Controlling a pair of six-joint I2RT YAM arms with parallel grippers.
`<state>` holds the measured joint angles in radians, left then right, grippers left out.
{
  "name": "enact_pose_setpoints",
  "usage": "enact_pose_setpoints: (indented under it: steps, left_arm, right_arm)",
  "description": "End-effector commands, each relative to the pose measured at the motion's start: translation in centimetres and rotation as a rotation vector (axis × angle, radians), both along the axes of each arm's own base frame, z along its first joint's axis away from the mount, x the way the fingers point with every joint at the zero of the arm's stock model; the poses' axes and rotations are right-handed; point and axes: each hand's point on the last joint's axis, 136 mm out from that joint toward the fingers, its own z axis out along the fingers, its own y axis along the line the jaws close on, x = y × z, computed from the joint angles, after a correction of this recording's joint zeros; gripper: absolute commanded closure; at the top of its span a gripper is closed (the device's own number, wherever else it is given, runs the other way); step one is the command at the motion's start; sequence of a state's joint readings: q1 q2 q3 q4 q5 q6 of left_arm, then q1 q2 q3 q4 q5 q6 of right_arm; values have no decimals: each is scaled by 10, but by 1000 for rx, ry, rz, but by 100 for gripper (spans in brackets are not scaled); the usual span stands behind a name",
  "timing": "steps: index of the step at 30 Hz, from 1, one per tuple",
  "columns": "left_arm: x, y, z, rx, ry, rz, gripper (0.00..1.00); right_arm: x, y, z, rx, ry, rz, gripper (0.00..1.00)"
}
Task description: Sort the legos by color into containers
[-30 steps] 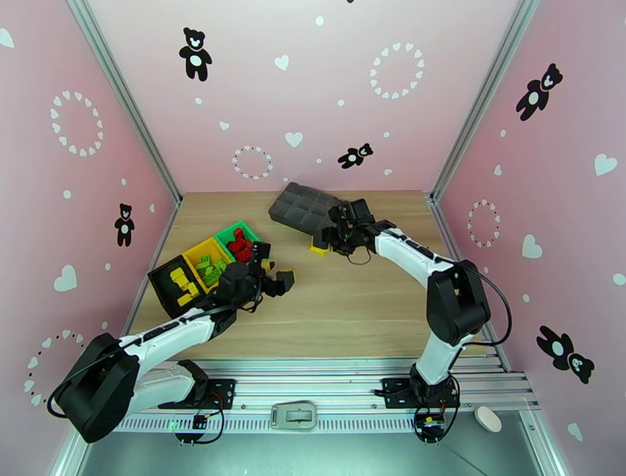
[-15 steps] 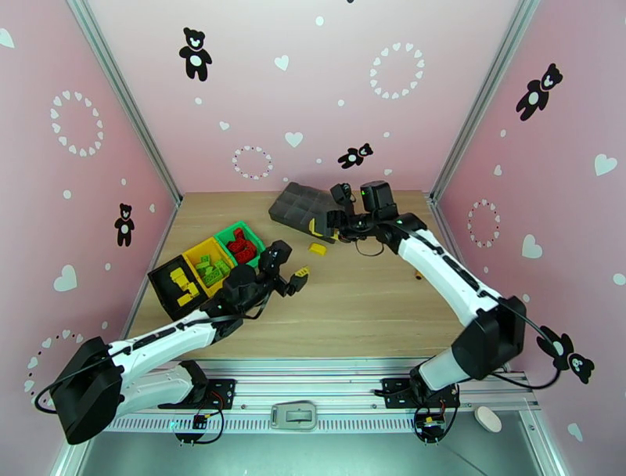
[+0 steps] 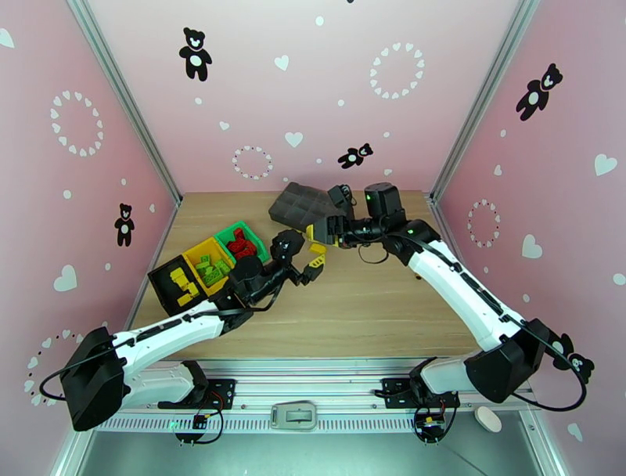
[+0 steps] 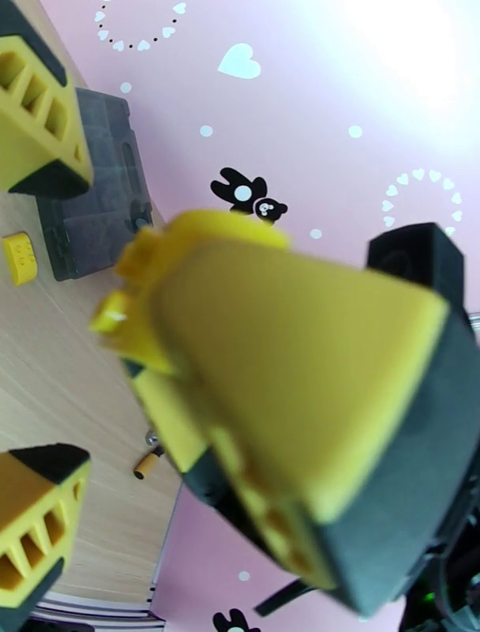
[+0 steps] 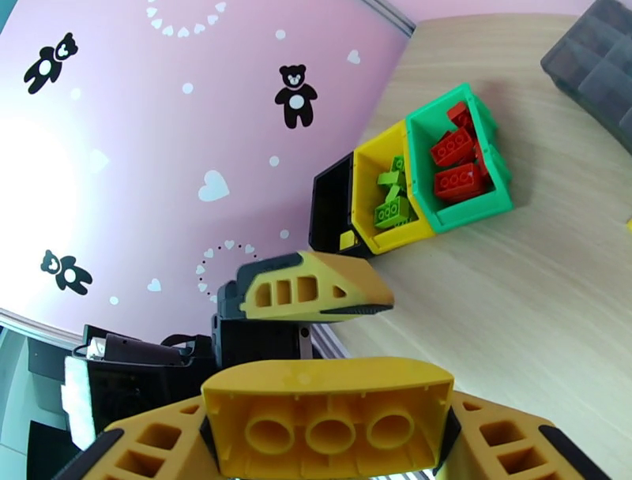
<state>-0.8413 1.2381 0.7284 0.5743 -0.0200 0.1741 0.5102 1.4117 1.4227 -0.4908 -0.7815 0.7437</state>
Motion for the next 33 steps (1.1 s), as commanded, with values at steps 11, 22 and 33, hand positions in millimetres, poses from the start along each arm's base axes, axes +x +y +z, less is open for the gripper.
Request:
enact_pose_setpoints:
  steps: [11, 22, 33]
  left_arm:
    - [-15, -7, 40, -128, -21, -95, 22]
    - [-26, -6, 58, -163, -19, -159, 34]
    - [-28, -9, 51, -129, 17, -185, 53]
  right_arm:
    - [-21, 3, 20, 63, -23, 53, 49]
    - [-27, 3, 21, 78, -23, 67, 49]
    - [-31, 4, 28, 98, -31, 77, 49]
